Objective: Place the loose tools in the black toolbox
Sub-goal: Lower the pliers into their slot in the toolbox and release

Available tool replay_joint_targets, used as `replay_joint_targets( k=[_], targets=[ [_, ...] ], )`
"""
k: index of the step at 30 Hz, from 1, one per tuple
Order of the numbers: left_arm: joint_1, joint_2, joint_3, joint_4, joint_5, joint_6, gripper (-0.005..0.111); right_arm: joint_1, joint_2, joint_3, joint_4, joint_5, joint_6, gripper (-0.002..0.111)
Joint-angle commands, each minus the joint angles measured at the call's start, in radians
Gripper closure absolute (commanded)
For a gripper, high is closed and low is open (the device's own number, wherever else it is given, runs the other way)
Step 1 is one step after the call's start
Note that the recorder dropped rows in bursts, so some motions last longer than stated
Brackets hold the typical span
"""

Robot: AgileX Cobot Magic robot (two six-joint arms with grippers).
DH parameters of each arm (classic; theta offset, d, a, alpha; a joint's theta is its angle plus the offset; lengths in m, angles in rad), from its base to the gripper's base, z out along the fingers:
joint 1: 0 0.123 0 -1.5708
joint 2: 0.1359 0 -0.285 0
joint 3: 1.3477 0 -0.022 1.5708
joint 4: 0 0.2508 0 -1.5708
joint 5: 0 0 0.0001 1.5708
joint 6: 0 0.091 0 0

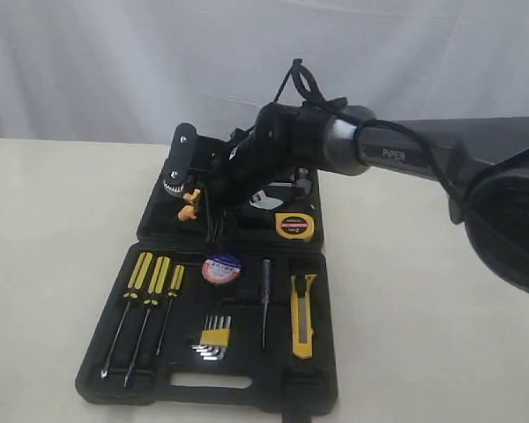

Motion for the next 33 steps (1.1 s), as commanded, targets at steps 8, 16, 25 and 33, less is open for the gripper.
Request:
replay_joint_targets(
  k=[8, 16, 25, 33],
  targets=[
    [-0.005, -0.001, 0.003, -0.010, -0.008, -0.004, 0.107, 0.003, 0.031, -0.002, -0.072, 0.098, 0.014, 0.105],
    [-0.005, -0.001, 0.003, -0.010, -0.008, -0.004, 0.107, 0.003, 0.032, -0.002, -0.189, 0.118, 0.103, 0.105],
    [-0.005, -0.001, 0.003, -0.010, -0.008, -0.004, 0.107, 0.003, 0.032, -0.002, -0.247, 0.151, 0.129, 0.085],
    [-0.005, -0.001, 0.003, -0.010, -0.008, -0.004, 0.107, 0.003, 0.032, -0.002, -0.267, 0.151, 0.129, 0.065]
  ],
)
